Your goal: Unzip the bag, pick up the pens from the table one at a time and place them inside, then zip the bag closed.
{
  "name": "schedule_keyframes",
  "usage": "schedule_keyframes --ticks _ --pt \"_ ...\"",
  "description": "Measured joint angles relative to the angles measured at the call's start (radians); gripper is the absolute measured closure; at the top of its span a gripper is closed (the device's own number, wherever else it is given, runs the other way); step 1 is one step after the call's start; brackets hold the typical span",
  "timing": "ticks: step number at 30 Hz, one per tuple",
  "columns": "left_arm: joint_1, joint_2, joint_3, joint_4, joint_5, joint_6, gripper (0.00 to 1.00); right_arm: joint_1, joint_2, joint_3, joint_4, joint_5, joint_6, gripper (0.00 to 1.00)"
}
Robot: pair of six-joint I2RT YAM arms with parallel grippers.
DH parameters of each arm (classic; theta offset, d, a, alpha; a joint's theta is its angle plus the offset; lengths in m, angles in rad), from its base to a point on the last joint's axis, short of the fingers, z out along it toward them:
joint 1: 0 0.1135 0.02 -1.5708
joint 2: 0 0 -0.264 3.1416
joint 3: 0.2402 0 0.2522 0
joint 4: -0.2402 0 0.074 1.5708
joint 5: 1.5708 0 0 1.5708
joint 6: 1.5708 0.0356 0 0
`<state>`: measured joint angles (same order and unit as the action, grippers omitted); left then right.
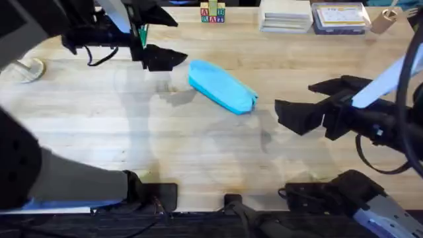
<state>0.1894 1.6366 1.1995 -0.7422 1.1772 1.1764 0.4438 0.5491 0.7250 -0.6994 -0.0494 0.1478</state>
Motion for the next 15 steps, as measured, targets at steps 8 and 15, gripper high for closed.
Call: schedule_keyframes --ticks 8,15 --pt "0.000 -0.198 0.000 -0.074 -0.206 -0.281 0.006 0.000 0.000 0.000 -0.002 0.000 0.000 0.004" --pt "0.000 -0.416 0.000 -0.310 -0.404 -0.584 0.005 0.000 0.000 0.000 -0.003 0.000 -0.001 0.004"
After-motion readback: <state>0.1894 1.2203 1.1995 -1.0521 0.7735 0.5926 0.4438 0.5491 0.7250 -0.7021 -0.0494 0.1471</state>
